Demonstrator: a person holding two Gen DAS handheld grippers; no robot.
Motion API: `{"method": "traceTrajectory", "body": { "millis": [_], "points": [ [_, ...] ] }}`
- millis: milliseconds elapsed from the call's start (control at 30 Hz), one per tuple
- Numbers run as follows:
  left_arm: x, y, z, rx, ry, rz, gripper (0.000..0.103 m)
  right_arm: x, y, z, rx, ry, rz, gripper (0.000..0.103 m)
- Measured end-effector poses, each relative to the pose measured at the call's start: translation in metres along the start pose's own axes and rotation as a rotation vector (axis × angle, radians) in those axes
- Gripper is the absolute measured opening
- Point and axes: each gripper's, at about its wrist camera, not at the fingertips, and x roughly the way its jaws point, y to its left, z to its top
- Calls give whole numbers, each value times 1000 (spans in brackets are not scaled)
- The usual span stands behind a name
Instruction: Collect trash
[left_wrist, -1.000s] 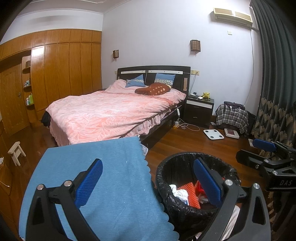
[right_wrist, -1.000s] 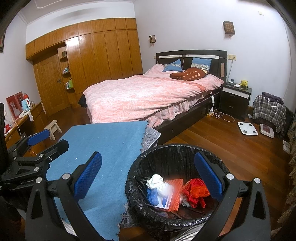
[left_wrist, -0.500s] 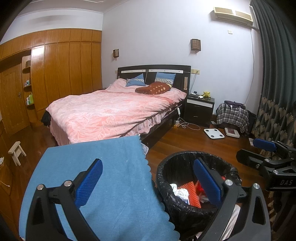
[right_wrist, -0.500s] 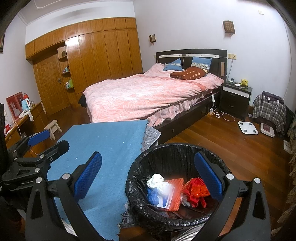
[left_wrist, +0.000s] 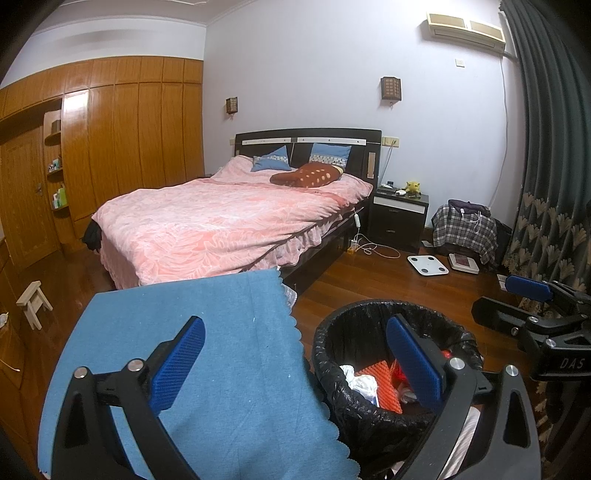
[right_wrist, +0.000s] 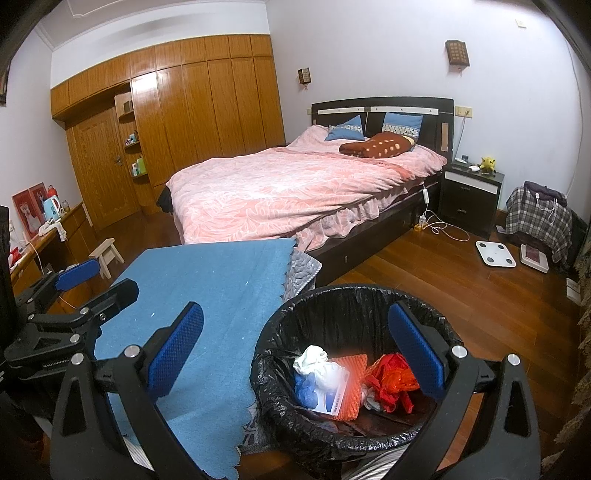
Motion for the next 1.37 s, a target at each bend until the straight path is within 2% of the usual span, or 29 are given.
{"method": "traceTrajectory", "body": {
  "millis": [1367],
  "points": [
    [0, 9, -8, 0, 9, 2, 97, 0, 2, 3, 1, 4, 0, 97]
  ]
}}
